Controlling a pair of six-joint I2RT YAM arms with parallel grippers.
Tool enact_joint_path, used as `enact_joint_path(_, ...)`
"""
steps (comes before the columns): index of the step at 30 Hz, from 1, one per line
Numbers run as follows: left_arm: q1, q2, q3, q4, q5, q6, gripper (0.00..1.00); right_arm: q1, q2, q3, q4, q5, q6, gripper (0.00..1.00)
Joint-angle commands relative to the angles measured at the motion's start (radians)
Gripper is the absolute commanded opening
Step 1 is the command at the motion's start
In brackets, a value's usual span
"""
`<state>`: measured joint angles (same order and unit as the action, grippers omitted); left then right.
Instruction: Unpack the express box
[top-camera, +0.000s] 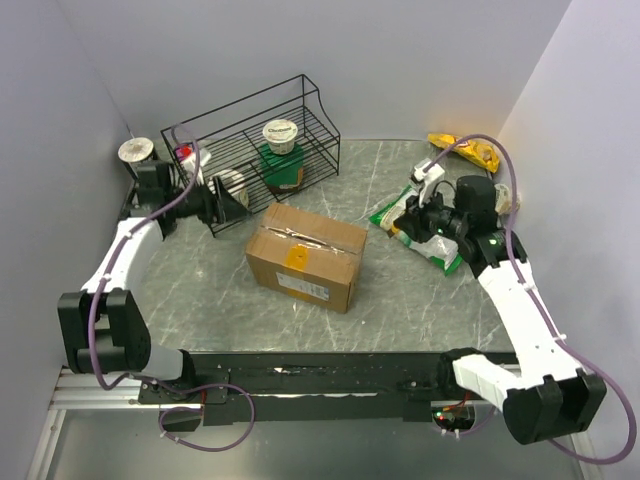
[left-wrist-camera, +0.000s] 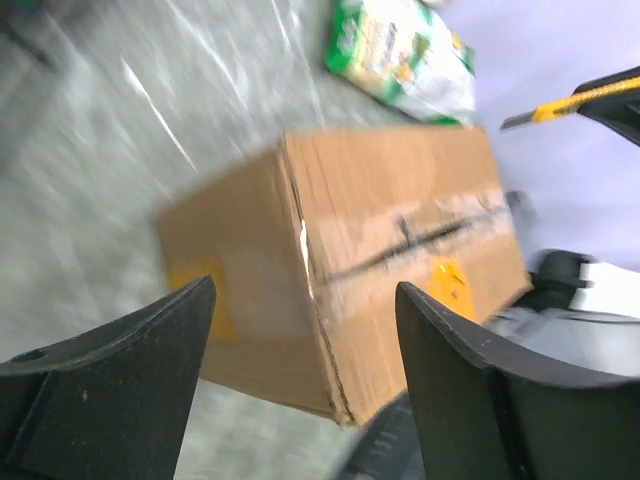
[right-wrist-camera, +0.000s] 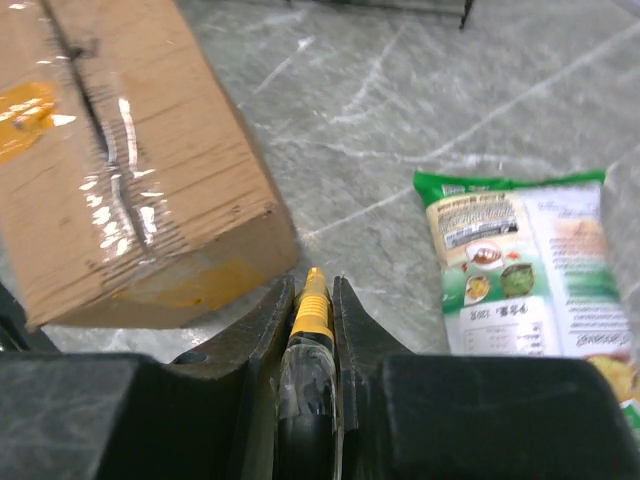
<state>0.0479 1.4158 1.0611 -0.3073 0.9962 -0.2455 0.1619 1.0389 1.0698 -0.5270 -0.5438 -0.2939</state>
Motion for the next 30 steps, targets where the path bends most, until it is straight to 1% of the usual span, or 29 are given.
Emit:
enact_joint_path(1, 0.021, -0.070, 0.105, -0.127, -0.117, 0.224, 0.77, 0.074, 0.067, -0.024, 0.085, 0.139, 0.073, 0.00)
enact_joint_path(2, 0.026, -0.093, 0.085, -0.119, -0.154, 0.229, 0.76, 0.086, 0.087, -0.008, 0.081, 0.148, 0.070, 0.00)
enact_joint_path(4, 0.027, -0.115, 0.045, -0.104, -0.296, 0.235, 0.75, 0.131, 0.128, 0.010, 0.071, 0.156, 0.076, 0.00)
enact_joint_path(7, 0.027, -0.144, -0.029, -0.096, -0.414, 0.267, 0.72, 0.186, 0.153, 0.016, 0.114, 0.188, 0.068, 0.00)
enact_joint_path(8, 0.029, -0.159, -0.059, -0.096, -0.429, 0.268, 0.72, 0.226, 0.164, 0.024, 0.125, 0.199, 0.065, 0.00)
enact_joint_path(10, 0.027, -0.184, -0.091, -0.092, -0.436, 0.264, 0.72, 0.257, 0.202, 0.042, 0.160, 0.232, 0.075, 0.00)
enact_joint_path(13, 0.027, -0.231, -0.150, -0.096, -0.389, 0.256, 0.72, 0.303, 0.277, 0.107, 0.192, 0.242, 0.082, 0.00)
enact_joint_path(14, 0.029, -0.254, -0.170, -0.101, -0.349, 0.255, 0.72, 0.312, 0.298, 0.145, 0.200, 0.239, 0.085, 0.00)
enact_joint_path(17, 0.046, -0.284, -0.187, -0.122, -0.263, 0.268, 0.72, 0.314, 0.372, 0.209, 0.231, 0.225, 0.105, 0.00)
enact_joint_path(20, 0.067, -0.298, -0.197, -0.154, -0.212, 0.275, 0.72, 0.314, 0.434, 0.255, 0.277, 0.193, 0.122, 0.00)
enact_joint_path(21, 0.070, -0.301, -0.200, -0.170, -0.173, 0.290, 0.72, 0.314, 0.450, 0.272, 0.282, 0.182, 0.148, 0.00)
enact_joint_path(23, 0.070, -0.320, -0.223, -0.194, -0.143, 0.293, 0.73, 0.318, 0.495, 0.312, 0.291, 0.162, 0.168, 0.00)
enact_joint_path(24, 0.070, -0.328, -0.234, -0.196, -0.099, 0.293, 0.72, 0.321, 0.506, 0.318, 0.297, 0.159, 0.186, 0.00)
enact_joint_path(27, 0.069, -0.367, -0.250, -0.188, -0.088, 0.293, 0.73, 0.332, 0.529, 0.331, 0.300, 0.169, 0.194, 0.00)
enact_joint_path(29, 0.069, -0.364, -0.208, -0.234, -0.096, 0.331, 0.73, 0.327, 0.529, 0.326, 0.298, 0.201, 0.202, 0.00)
enact_joint_path(30, 0.069, -0.360, -0.187, -0.309, -0.108, 0.394, 0.73, 0.321, 0.520, 0.328, 0.288, 0.258, 0.205, 0.00)
